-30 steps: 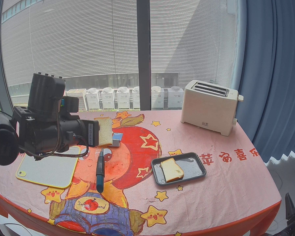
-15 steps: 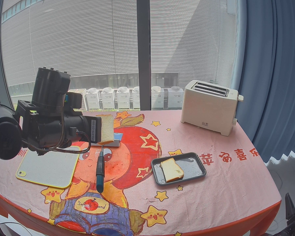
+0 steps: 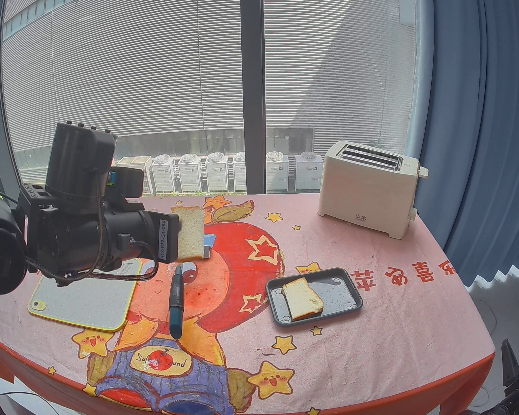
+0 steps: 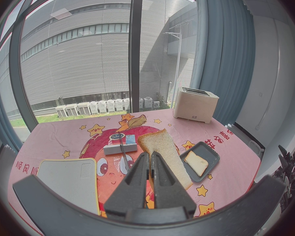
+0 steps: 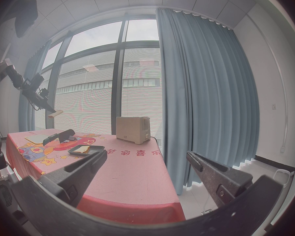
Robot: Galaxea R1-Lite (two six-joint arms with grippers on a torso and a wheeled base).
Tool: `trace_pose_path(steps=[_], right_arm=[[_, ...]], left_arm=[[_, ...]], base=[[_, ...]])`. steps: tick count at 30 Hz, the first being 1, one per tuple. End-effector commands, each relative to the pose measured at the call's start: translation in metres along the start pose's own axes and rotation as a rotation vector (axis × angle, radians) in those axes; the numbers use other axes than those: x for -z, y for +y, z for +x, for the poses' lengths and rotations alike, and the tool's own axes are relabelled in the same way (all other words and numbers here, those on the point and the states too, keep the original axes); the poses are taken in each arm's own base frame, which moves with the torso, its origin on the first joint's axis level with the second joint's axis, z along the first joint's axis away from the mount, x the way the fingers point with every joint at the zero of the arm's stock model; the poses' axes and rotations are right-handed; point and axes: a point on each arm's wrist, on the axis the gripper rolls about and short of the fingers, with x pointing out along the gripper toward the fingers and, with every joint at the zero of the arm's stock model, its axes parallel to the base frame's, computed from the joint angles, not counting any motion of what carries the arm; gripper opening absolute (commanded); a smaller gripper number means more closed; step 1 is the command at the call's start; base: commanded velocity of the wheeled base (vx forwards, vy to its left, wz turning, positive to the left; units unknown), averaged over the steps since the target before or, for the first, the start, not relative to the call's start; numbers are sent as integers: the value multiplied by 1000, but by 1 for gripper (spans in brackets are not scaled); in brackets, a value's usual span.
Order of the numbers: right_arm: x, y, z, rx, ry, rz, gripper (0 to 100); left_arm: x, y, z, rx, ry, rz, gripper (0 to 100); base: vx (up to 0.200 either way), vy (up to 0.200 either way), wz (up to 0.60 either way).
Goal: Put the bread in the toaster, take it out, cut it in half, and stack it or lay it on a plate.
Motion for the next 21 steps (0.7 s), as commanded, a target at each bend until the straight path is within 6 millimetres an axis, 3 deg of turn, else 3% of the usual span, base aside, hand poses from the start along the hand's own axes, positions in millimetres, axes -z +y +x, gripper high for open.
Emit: trace_pose_path(steps=[1, 21], right_arm=[[5, 0, 0, 0, 1, 0, 100], [5, 0, 0, 0, 1, 0, 100]], left_arm=[[1, -3, -2, 10, -3, 6, 0], [6, -3, 0, 12, 10, 39, 0]], base=[[0, 0, 0], [0, 0, 0]])
